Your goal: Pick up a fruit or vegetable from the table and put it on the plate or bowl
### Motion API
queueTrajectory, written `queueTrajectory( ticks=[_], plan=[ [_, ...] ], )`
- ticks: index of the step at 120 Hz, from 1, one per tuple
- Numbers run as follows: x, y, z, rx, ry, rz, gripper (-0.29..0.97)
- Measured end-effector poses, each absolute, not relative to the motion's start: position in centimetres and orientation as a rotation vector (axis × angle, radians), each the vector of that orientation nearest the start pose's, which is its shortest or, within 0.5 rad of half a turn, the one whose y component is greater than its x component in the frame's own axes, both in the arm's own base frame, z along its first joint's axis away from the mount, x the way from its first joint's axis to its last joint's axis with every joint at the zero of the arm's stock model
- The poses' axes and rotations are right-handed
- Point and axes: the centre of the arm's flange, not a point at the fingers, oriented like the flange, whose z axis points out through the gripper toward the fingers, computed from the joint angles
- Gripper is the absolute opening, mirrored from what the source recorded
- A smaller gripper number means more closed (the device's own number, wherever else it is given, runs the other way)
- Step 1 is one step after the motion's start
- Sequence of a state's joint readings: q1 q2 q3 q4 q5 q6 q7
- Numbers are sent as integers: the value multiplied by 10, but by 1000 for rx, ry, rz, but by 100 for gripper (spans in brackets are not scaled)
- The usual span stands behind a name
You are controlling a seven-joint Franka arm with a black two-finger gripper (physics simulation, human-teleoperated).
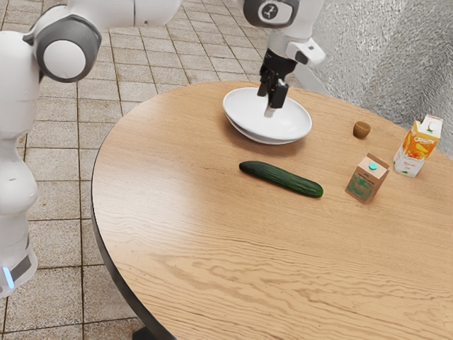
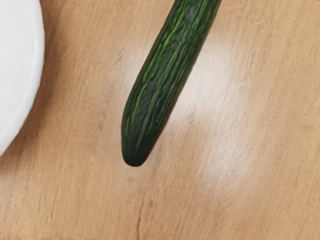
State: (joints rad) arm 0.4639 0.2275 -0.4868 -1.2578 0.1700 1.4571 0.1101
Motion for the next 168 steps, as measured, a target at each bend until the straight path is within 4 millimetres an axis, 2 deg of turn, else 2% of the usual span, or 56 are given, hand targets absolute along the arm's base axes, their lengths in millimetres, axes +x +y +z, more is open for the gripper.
queueTrajectory(
  ticks=[22, 38, 54, 58, 64, 79, 94, 107, 130, 152, 168],
  plan=[
    [607, 41, 643, -3069, 161, -24, 68],
    [612, 40, 631, -3073, 170, -18, 68],
    [612, 41, 628, -3076, 180, -10, 68],
    [615, 36, 627, -3069, 207, -22, 68],
    [622, 28, 616, -3065, 255, -23, 68],
    [647, 41, 570, -3079, 335, -19, 68],
    [666, 23, 547, -3090, 516, -70, 68],
    [684, 31, 515, -3087, 606, -64, 68],
    [699, 26, 493, -3061, 787, -79, 68],
    [698, 33, 480, -3053, 911, -26, 68],
    [699, 27, 465, -3042, 1016, 22, 68]
  ],
)
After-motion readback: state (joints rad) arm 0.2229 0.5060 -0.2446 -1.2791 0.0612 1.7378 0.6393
